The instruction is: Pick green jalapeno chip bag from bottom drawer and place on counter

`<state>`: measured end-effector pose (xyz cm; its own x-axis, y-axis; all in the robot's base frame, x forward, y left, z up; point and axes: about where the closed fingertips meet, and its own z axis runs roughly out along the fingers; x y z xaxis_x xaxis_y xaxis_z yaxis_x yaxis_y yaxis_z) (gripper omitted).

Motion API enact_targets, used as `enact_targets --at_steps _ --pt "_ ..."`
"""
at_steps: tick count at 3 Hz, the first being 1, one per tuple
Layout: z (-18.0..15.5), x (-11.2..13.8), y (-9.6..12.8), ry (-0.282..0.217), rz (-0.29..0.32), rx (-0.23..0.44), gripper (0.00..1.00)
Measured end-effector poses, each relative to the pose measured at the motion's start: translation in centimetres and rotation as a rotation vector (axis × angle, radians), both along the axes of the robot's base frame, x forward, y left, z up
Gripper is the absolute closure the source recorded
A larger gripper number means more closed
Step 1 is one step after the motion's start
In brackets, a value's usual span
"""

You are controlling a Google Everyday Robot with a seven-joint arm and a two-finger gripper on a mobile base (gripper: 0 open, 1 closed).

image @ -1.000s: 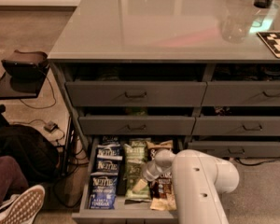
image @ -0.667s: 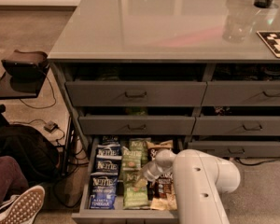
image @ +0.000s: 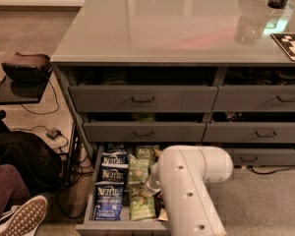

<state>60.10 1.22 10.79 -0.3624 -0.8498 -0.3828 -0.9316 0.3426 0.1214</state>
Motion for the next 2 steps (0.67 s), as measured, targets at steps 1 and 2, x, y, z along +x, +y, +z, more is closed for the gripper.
enact_targets --at_steps 1,2 --pt "-0.10 -0.14 -0.01 -0.005 -0.013 -0.016 1.00" --pt "0.23 -0.51 -0.10 0.000 0.002 0.010 0.81"
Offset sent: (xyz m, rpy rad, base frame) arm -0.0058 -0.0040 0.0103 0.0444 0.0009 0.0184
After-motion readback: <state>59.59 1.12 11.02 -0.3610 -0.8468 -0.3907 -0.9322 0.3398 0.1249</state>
